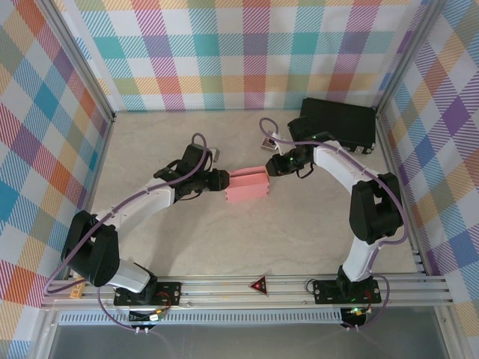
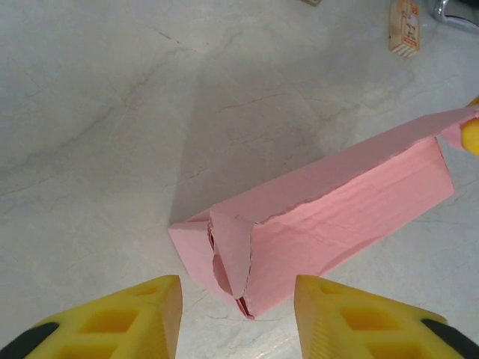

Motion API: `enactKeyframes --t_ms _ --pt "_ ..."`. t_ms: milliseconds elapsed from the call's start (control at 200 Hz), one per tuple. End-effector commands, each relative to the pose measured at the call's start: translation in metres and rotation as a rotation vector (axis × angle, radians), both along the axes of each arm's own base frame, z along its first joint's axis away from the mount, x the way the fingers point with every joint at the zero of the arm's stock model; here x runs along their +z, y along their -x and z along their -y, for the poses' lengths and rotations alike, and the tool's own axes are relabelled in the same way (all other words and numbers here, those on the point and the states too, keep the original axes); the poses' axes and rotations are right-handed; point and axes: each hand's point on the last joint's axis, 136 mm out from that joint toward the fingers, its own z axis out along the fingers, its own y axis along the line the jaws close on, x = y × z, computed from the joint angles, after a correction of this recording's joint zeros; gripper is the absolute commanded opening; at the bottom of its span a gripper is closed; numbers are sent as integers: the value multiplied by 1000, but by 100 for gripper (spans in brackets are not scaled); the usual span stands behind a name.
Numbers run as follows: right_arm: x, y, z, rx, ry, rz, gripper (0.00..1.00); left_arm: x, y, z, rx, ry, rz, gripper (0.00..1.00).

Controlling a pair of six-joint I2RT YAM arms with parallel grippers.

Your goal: Fold the paper box

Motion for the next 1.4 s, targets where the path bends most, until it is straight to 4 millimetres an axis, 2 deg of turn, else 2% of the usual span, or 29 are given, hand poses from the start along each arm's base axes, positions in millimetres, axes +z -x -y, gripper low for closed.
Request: enactKeyframes --t_ms 0,40,105,190,220,280,355,445,545,730,1020,1395 --pt "4 7 4 -2 4 -6 23 25 -1 -11 -3 -35 78 53" --pt "4 6 3 0 4 -4 23 30 -1 -14 -13 -58 103 60" --pt "4 7 3 1 3 -6 23 40 -4 -19 -32 -102 154 76" --pt "3 7 3 1 4 -7 23 53 -6 -18 -136 -186 216 96" --pt "3 7 3 2 5 -6 23 56 -6 -15 -190 -212 227 100" --pt "3 7 3 2 6 -7 23 56 -6 -7 -322 -279 240 100" --pt "2 7 3 3 2 -9 23 58 -15 -4 -431 -378 273 100" --pt "2 7 0 6 -4 -14 23 48 -4 16 -717 -412 310 100" --pt "2 6 -1 5 -13 -17 22 42 -1 27 -901 -440 339 100" --pt "1 6 -3 6 -21 -24 22 24 3 38 -1107 -433 172 100" --pt "1 6 -4 8 -22 -25 22 -2 1 56 -1209 -461 168 100" --pt "1 8 -3 7 -21 -30 22 -24 -22 71 -1145 -583 255 97"
